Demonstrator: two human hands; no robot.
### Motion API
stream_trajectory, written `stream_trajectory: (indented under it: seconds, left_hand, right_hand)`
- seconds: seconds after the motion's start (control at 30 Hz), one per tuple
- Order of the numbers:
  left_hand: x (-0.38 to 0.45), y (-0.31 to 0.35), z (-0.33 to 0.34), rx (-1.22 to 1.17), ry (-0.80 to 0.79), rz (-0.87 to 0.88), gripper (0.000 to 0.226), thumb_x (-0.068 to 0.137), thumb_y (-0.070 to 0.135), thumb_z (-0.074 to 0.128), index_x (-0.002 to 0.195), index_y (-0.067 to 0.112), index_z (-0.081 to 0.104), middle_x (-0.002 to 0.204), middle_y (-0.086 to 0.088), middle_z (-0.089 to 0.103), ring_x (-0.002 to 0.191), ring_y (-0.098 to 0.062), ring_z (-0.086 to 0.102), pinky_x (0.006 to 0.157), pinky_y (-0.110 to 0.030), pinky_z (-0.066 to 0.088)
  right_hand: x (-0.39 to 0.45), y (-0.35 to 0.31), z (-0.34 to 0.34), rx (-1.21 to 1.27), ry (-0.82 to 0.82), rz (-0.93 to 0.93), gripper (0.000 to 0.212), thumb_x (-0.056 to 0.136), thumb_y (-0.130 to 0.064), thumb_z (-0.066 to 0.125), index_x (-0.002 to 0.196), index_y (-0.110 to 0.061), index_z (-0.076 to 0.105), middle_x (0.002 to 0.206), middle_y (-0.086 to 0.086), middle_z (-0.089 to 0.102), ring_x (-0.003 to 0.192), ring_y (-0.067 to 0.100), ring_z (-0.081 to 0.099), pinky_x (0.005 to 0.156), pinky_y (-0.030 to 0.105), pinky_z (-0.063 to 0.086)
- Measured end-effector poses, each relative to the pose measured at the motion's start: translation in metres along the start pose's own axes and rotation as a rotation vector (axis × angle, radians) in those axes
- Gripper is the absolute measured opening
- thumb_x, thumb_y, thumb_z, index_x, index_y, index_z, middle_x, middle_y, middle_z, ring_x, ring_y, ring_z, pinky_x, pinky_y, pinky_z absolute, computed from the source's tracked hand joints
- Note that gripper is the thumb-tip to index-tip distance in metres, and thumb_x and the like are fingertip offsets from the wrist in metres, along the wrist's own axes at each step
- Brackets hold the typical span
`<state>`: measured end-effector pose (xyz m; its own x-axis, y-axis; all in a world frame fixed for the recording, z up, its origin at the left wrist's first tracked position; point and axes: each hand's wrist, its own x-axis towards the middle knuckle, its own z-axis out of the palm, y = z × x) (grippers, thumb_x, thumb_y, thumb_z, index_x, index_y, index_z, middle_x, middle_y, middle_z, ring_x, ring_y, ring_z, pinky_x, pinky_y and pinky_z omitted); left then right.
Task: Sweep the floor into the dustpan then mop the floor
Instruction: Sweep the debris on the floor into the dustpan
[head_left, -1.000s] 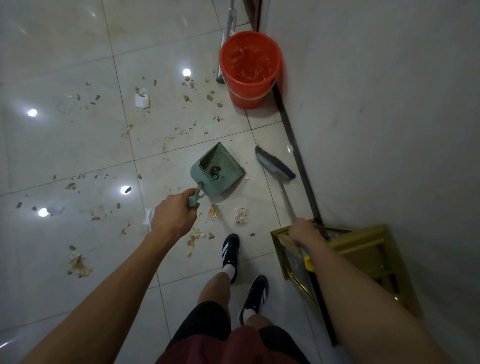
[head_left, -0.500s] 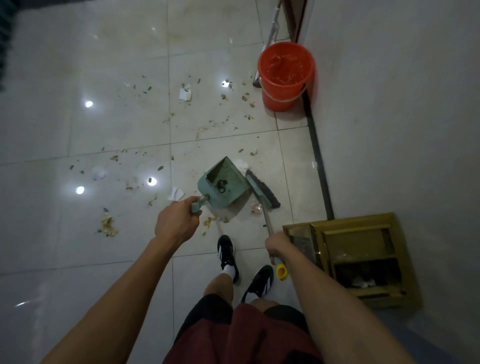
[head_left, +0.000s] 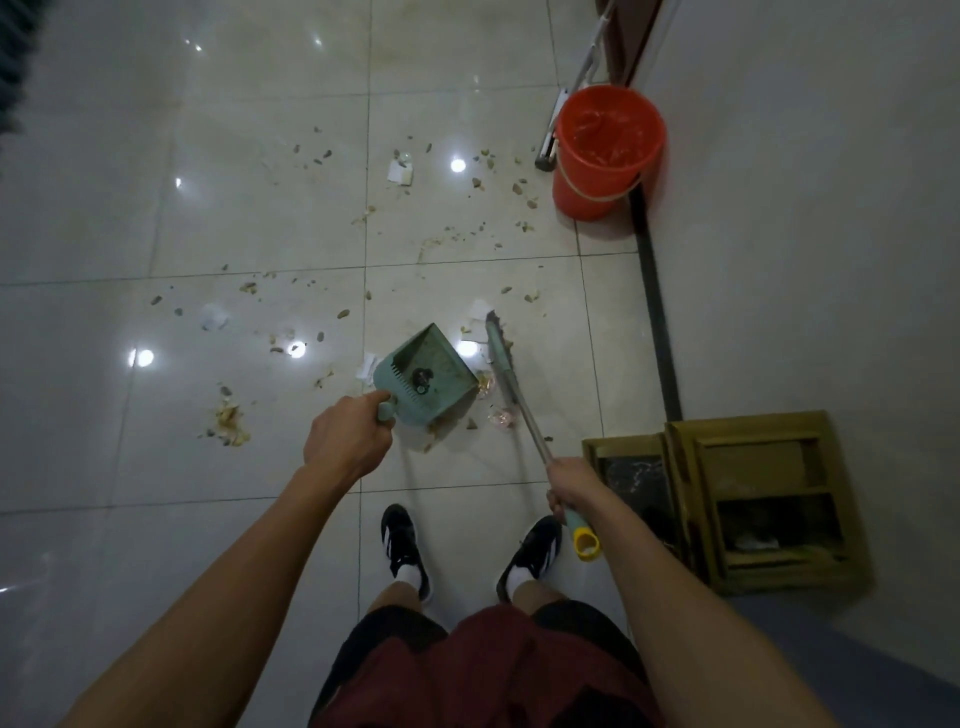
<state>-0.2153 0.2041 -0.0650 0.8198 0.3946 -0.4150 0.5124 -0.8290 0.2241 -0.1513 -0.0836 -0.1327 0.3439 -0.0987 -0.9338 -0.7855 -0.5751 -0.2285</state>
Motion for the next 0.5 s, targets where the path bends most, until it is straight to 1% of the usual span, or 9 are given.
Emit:
stream_trajectory:
  seconds: [0.1, 0.2, 0.27, 0.33, 0.37, 0.4, 0.47, 0.5]
  left_hand:
    - [0.004, -0.026, -0.005, -0.01, -0.025, 0.05, 0.024, 0.096, 0.027, 0.057, 0.119, 0.029, 0.066, 0.087, 0.0, 0.067, 0.072, -0.02, 0.062, 0.066, -0.035, 0.055]
    - [0.009, -0.052, -0.009, -0.04, -0.046, 0.103, 0.028, 0.096, 0.028, 0.058, 0.122, 0.032, 0.065, 0.091, -0.001, 0.07, 0.077, -0.022, 0.064, 0.072, -0.038, 0.058]
    - [0.012, -0.065, -0.011, -0.041, -0.06, 0.144, 0.027, 0.096, 0.027, 0.058, 0.121, 0.031, 0.065, 0.091, -0.001, 0.07, 0.076, -0.021, 0.064, 0.071, -0.037, 0.057]
    - [0.015, -0.073, -0.011, -0.023, -0.075, 0.188, 0.025, 0.095, 0.027, 0.058, 0.119, 0.03, 0.066, 0.087, 0.0, 0.069, 0.073, -0.02, 0.064, 0.07, -0.037, 0.058]
    - [0.016, -0.076, -0.011, -0.017, -0.085, 0.205, 0.025, 0.095, 0.027, 0.058, 0.118, 0.029, 0.066, 0.085, 0.001, 0.069, 0.071, -0.019, 0.063, 0.069, -0.037, 0.059]
    - [0.018, -0.078, -0.012, -0.013, -0.094, 0.219, 0.025, 0.095, 0.027, 0.058, 0.118, 0.029, 0.067, 0.085, 0.0, 0.069, 0.07, -0.019, 0.063, 0.069, -0.037, 0.059]
    - [0.021, -0.079, -0.012, -0.003, -0.104, 0.241, 0.025, 0.094, 0.027, 0.059, 0.117, 0.029, 0.067, 0.086, 0.0, 0.069, 0.071, -0.02, 0.063, 0.067, -0.036, 0.058]
    - [0.021, -0.079, -0.012, -0.003, -0.107, 0.248, 0.026, 0.094, 0.027, 0.059, 0.118, 0.028, 0.067, 0.088, -0.001, 0.07, 0.071, -0.021, 0.063, 0.068, -0.035, 0.058]
  right_hand:
    - [-0.013, 0.014, 0.025, -0.008, 0.052, -0.034, 0.027, 0.099, -0.012, 0.037, 0.084, -0.003, 0.057, 0.056, 0.016, 0.054, 0.046, 0.023, 0.051, 0.046, 0.027, 0.043]
    - [-0.019, 0.032, 0.047, -0.016, 0.118, -0.037, 0.022, 0.096, -0.008, 0.041, 0.092, -0.001, 0.061, 0.062, 0.014, 0.055, 0.054, 0.024, 0.053, 0.054, 0.031, 0.046]
    - [-0.024, 0.043, 0.06, 0.037, 0.17, -0.005, 0.025, 0.098, -0.011, 0.039, 0.097, -0.001, 0.062, 0.063, 0.014, 0.054, 0.051, 0.024, 0.052, 0.05, 0.03, 0.044]
    - [-0.028, 0.052, 0.071, 0.079, 0.2, 0.042, 0.026, 0.099, -0.011, 0.037, 0.095, 0.001, 0.059, 0.062, 0.018, 0.054, 0.047, 0.025, 0.052, 0.047, 0.029, 0.043]
    - [-0.03, 0.056, 0.076, 0.087, 0.207, 0.064, 0.025, 0.099, -0.008, 0.037, 0.096, 0.003, 0.059, 0.063, 0.019, 0.056, 0.048, 0.026, 0.053, 0.048, 0.03, 0.045]
    - [-0.03, 0.06, 0.08, 0.077, 0.207, 0.094, 0.023, 0.098, -0.005, 0.039, 0.099, 0.006, 0.06, 0.067, 0.022, 0.058, 0.054, 0.029, 0.057, 0.051, 0.033, 0.048]
    - [-0.029, 0.066, 0.085, 0.02, 0.211, 0.156, 0.021, 0.091, 0.001, 0.048, 0.106, 0.009, 0.061, 0.081, 0.025, 0.063, 0.072, 0.033, 0.062, 0.06, 0.038, 0.052]
    - [-0.029, 0.069, 0.087, -0.028, 0.203, 0.174, 0.02, 0.089, 0.003, 0.052, 0.106, 0.009, 0.061, 0.086, 0.025, 0.065, 0.077, 0.034, 0.063, 0.058, 0.035, 0.053]
